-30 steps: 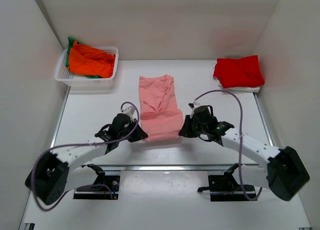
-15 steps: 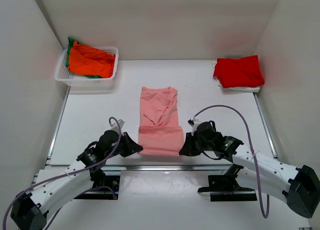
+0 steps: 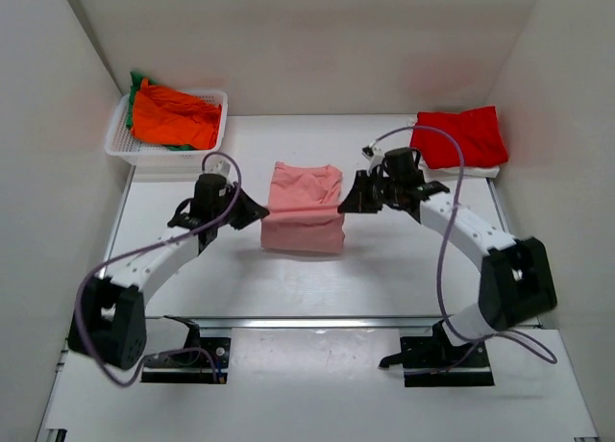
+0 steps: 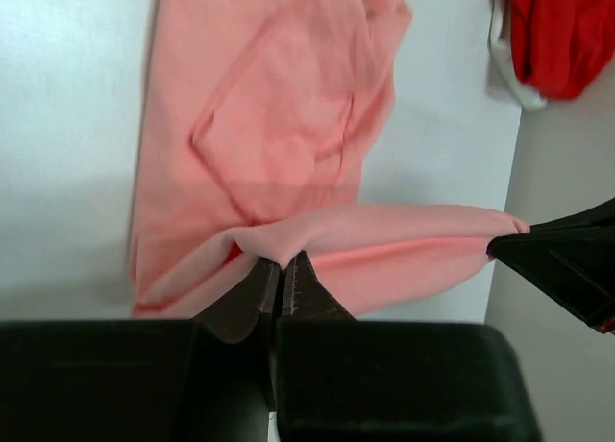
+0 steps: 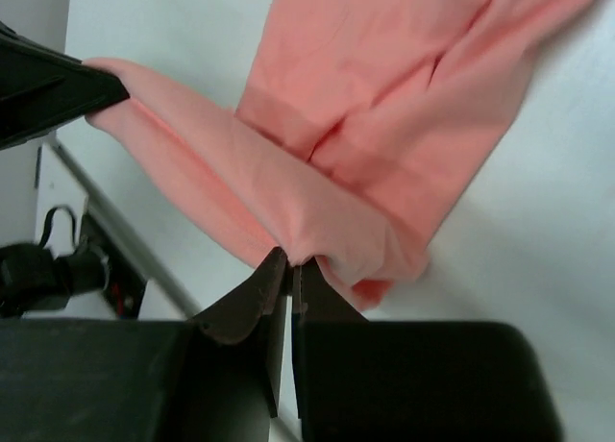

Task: Fold and stack the t-shirts
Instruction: Fold the long partially folded tshirt into a neat square

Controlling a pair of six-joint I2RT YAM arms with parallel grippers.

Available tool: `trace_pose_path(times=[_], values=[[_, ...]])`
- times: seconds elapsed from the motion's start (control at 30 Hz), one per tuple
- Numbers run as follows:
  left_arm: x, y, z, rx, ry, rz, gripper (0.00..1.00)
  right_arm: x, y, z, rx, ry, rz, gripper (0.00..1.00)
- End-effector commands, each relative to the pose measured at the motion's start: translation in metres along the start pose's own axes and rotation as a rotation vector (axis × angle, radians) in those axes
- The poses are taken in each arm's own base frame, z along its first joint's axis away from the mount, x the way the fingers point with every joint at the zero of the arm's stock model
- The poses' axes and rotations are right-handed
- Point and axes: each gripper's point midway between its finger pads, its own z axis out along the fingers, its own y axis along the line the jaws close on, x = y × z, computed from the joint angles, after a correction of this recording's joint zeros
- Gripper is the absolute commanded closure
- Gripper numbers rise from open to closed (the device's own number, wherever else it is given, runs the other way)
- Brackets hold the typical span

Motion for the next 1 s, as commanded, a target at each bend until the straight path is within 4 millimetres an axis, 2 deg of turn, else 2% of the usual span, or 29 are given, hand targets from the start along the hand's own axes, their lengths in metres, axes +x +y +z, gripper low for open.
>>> trace_pose_path(times=[0.0,0.07,0.1,0.13,0.17,0.2,0.23,0.27,0.3,0.33,0.37,0.4,0.43,0.47,0.5,0.53,0.57,0.6,0.63,0.67,0.73,0.77,0.8,0.83,0.93,0.97], values=[[-0.063,-0.007,0.028,-0.008,-0.135,0.078,1.0,-0.066,-0.019,0.014,0.021,-0.098,-0.12,1.0],[-0.093,-0.016,0.054,0.011,-0.169,0.078,1.0,-0.099,-0.038,0.033,0.05,-0.125,-0.114,1.0],[-0.114,-0.029,0.06,0.024,-0.205,0.088,1.0,-0.104,-0.058,0.042,0.077,-0.122,-0.076,1.0],[-0.115,-0.018,0.08,-0.006,-0.18,0.087,1.0,-0.13,-0.058,0.042,0.069,-0.172,-0.093,1.0],[-0.132,-0.018,0.099,-0.019,-0.192,0.094,0.97,-0.144,-0.071,0.05,0.076,-0.179,-0.071,1.0],[-0.156,-0.036,0.105,0.016,-0.229,0.105,0.78,-0.145,-0.093,0.065,0.095,-0.166,-0.047,1.0],[-0.157,-0.02,0.128,-0.008,-0.207,0.093,0.76,-0.169,-0.099,0.064,0.116,-0.203,-0.064,1.0],[-0.174,-0.023,0.143,0.015,-0.24,0.078,0.76,-0.185,-0.109,0.077,0.129,-0.223,-0.077,1.0],[-0.189,-0.031,0.148,0.048,-0.273,0.071,0.68,-0.188,-0.145,0.086,0.217,-0.233,-0.046,1.0],[-0.201,-0.04,0.155,0.118,-0.308,0.06,0.33,-0.201,-0.162,0.095,0.279,-0.253,-0.058,0.9],[-0.209,-0.046,0.158,0.18,-0.333,0.034,0.02,-0.223,-0.162,0.092,0.299,-0.294,-0.073,0.81],[-0.215,-0.047,0.157,0.211,-0.344,0.012,0.02,-0.229,-0.174,0.094,0.365,-0.309,-0.072,0.66],[-0.212,-0.05,0.157,0.227,-0.336,0.014,0.01,-0.237,-0.184,0.088,0.409,-0.337,-0.055,0.57],[-0.211,-0.052,0.154,0.233,-0.334,0.017,0.02,-0.241,-0.188,0.088,0.419,-0.36,-0.068,0.53],[-0.204,-0.051,0.152,0.239,-0.327,0.032,0.01,-0.237,-0.191,0.087,0.423,-0.359,-0.06,0.42],[-0.187,-0.038,0.155,0.22,-0.295,0.035,0.01,-0.245,-0.185,0.081,0.4,-0.393,-0.073,0.34],[-0.188,-0.044,0.147,0.237,-0.307,0.041,0.01,-0.241,-0.184,0.082,0.382,-0.393,-0.079,0.29],[-0.177,-0.045,0.144,0.251,-0.292,0.056,0.01,-0.234,-0.184,0.08,0.38,-0.39,-0.073,0.25],[-0.161,-0.038,0.146,0.24,-0.263,0.056,0.01,-0.238,-0.178,0.076,0.365,-0.403,-0.086,0.19],[-0.16,-0.041,0.144,0.251,-0.261,0.068,0.02,-0.227,-0.18,0.077,0.357,-0.381,-0.071,0.14],[-0.142,-0.049,0.147,0.27,-0.217,0.09,0.01,-0.218,-0.167,0.075,0.301,-0.362,-0.083,0.1],[-0.14,-0.049,0.152,0.276,-0.2,0.087,0.01,-0.207,-0.166,0.079,0.289,-0.343,-0.066,0.03],[-0.129,-0.057,0.159,0.271,-0.172,0.106,0.01,-0.195,-0.162,0.083,0.279,-0.316,-0.049,0.01],[-0.125,-0.066,0.162,0.27,-0.157,0.13,0.02,-0.185,-0.167,0.087,0.278,-0.296,-0.039,0.01],[-0.108,-0.06,0.19,0.183,-0.109,0.149,0.01,-0.163,-0.162,0.099,0.246,-0.246,0.023,0.01],[-0.116,-0.067,0.194,0.17,-0.127,0.15,0.01,-0.156,-0.161,0.107,0.227,-0.217,0.047,0.01]])
